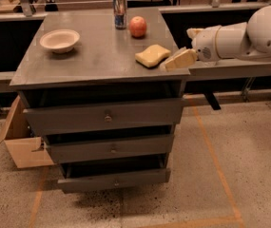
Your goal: Move sponge near paper bowl
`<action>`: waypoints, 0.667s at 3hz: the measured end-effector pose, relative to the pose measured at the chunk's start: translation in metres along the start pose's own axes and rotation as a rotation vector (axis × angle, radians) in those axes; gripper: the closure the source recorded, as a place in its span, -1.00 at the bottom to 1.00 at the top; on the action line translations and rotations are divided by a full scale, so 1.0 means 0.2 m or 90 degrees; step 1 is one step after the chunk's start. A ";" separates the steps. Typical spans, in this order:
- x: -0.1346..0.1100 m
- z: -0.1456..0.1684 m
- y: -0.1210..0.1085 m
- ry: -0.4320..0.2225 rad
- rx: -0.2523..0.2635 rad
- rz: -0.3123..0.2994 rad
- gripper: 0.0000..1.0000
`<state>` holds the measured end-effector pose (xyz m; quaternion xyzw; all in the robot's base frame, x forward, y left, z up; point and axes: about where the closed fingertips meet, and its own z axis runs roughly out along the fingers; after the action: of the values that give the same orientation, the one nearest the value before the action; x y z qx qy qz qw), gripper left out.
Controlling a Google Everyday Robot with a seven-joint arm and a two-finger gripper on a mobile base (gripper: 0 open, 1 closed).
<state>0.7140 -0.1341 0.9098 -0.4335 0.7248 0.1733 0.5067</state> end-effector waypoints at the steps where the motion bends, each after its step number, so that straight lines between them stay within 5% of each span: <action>1: 0.02 0.19 -0.01 -0.005 -0.024 0.014 -1.00; 2: 0.06 0.34 -0.05 0.005 -0.023 0.015 -1.00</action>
Offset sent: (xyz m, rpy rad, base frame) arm 0.0759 0.0449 -0.0579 -0.0101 0.0400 0.0004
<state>0.7607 -0.0979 0.8714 -0.4347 0.7287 0.1903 0.4937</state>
